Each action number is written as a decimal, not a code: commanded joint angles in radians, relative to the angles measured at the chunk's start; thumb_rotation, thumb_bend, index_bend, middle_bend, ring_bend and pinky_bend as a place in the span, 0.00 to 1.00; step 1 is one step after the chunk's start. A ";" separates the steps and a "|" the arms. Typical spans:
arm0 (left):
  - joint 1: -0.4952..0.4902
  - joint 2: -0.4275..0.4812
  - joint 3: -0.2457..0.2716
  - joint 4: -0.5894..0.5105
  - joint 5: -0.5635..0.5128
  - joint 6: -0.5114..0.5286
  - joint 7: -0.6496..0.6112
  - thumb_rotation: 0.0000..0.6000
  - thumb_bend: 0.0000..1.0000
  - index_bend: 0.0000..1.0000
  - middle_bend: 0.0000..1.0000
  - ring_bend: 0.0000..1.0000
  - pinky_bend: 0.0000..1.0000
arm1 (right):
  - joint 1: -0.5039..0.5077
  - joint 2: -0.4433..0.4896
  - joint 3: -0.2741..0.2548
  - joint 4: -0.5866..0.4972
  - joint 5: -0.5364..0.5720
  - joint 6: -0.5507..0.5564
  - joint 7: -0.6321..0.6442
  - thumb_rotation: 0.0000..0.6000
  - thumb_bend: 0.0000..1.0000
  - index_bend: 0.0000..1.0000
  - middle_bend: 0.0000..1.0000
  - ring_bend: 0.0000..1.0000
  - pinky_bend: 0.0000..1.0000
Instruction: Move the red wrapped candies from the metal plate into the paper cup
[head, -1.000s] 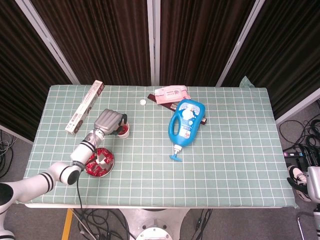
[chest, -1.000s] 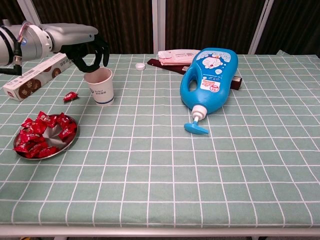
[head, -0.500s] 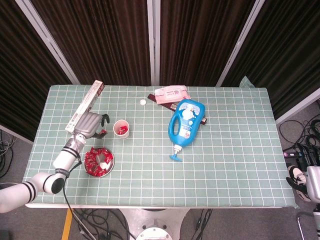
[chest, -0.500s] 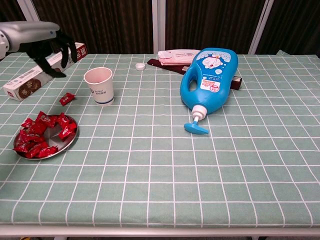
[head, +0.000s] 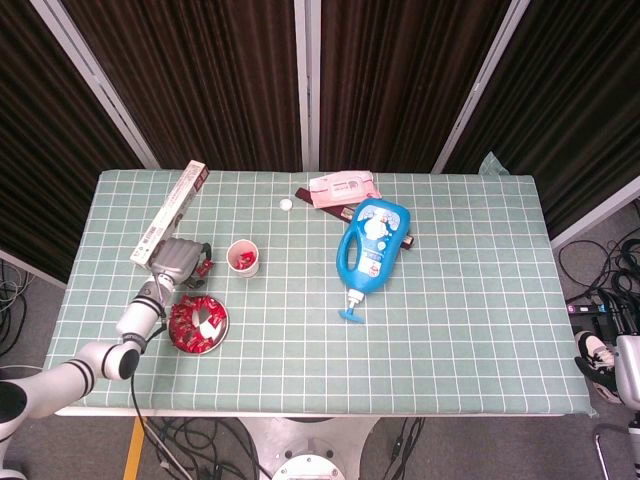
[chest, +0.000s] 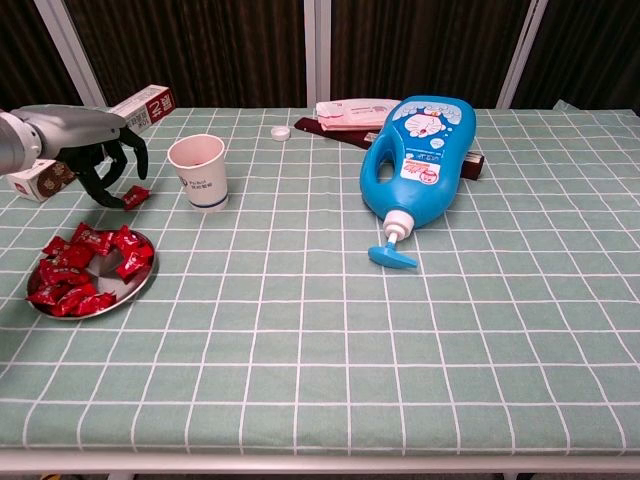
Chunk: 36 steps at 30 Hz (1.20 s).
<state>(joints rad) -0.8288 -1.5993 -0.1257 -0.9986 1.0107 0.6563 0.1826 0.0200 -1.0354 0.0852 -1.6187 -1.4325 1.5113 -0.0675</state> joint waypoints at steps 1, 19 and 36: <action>-0.016 -0.031 -0.007 0.048 -0.025 -0.033 0.014 1.00 0.22 0.45 0.77 0.92 1.00 | 0.000 0.000 0.000 -0.001 0.002 -0.002 -0.002 1.00 0.06 0.00 0.11 0.05 0.31; -0.022 -0.095 -0.018 0.179 0.000 -0.088 -0.032 1.00 0.26 0.52 0.77 0.92 1.00 | 0.001 -0.001 0.002 -0.012 0.012 -0.008 -0.022 1.00 0.06 0.00 0.11 0.05 0.32; -0.015 -0.119 -0.036 0.220 0.044 -0.103 -0.104 1.00 0.35 0.64 0.80 0.93 1.00 | 0.004 0.001 0.004 -0.012 0.016 -0.014 -0.022 1.00 0.06 0.00 0.11 0.05 0.32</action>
<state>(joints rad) -0.8452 -1.7177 -0.1606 -0.7788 1.0523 0.5547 0.0818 0.0237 -1.0344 0.0889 -1.6303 -1.4170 1.4971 -0.0895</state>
